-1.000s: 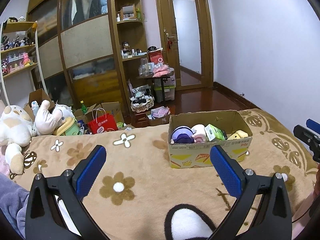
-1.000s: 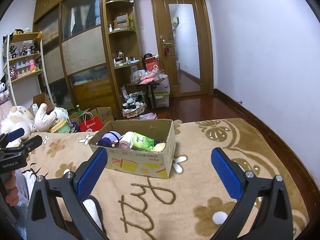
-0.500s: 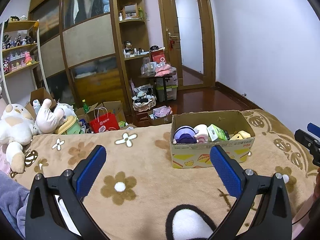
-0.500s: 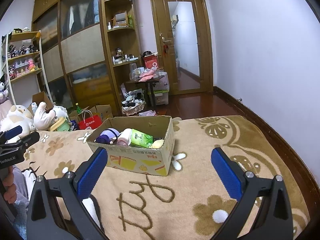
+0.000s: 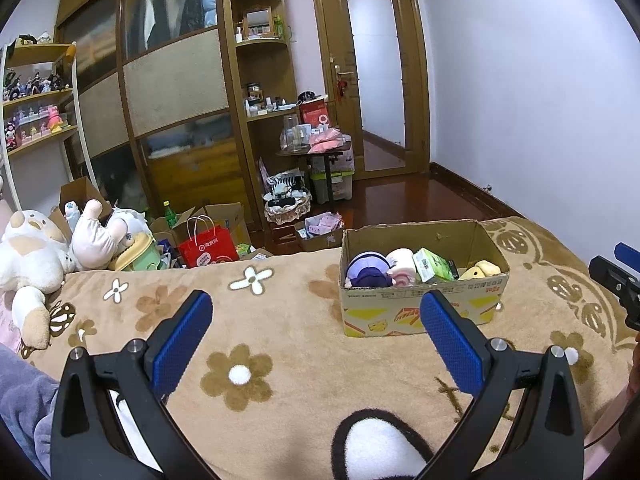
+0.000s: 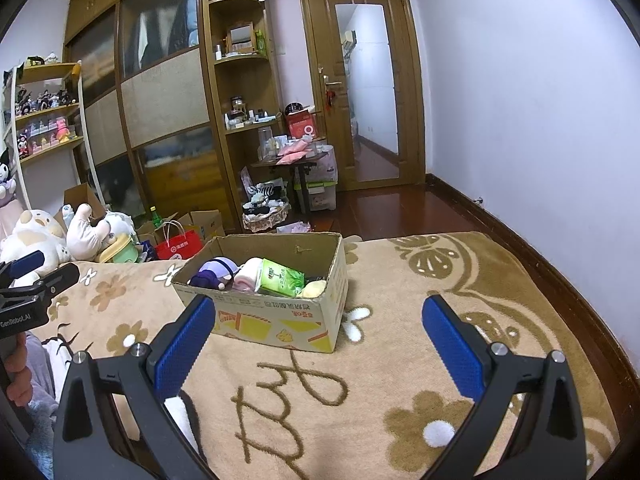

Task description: Organize soft objects

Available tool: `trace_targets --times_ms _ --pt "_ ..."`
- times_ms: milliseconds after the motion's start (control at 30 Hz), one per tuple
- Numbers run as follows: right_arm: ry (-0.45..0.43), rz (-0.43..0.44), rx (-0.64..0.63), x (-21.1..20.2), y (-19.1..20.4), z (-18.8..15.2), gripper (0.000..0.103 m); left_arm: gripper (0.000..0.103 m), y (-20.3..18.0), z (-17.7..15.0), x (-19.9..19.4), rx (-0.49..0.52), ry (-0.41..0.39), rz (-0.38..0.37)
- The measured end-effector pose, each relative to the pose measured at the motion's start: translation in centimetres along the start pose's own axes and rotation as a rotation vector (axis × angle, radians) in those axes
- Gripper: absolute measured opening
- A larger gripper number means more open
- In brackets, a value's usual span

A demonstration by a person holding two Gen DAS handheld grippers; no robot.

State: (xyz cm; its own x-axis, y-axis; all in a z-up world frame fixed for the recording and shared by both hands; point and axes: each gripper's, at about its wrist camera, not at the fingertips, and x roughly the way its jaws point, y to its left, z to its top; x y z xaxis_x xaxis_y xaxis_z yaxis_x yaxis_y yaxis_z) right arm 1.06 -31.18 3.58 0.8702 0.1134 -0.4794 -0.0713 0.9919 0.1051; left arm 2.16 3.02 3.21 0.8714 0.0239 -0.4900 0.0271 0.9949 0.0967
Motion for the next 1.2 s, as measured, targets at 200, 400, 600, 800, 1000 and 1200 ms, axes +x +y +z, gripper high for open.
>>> trace_targets --times_ms 200,400,600,800,1000,1200 --pt "0.004 0.001 -0.003 0.06 -0.05 -0.09 0.103 0.102 0.08 0.06 0.02 0.007 0.003 0.005" --pt "0.006 -0.002 -0.004 0.10 -0.07 -0.11 0.103 0.102 0.19 0.13 0.13 0.008 0.010 0.004" --pt "0.006 -0.003 -0.005 0.15 -0.13 -0.16 0.103 0.102 0.37 0.05 0.34 0.003 0.014 0.007" --pt "0.006 -0.002 -0.004 0.08 -0.08 -0.16 0.103 0.102 0.32 0.01 0.42 0.012 0.021 0.008" --pt "0.006 -0.002 -0.004 0.08 -0.11 -0.14 0.103 0.102 0.24 0.06 0.48 0.010 0.021 0.008" --pt "0.007 -0.001 -0.004 0.16 -0.19 -0.15 0.103 0.102 0.17 0.04 0.45 0.013 0.020 0.010"
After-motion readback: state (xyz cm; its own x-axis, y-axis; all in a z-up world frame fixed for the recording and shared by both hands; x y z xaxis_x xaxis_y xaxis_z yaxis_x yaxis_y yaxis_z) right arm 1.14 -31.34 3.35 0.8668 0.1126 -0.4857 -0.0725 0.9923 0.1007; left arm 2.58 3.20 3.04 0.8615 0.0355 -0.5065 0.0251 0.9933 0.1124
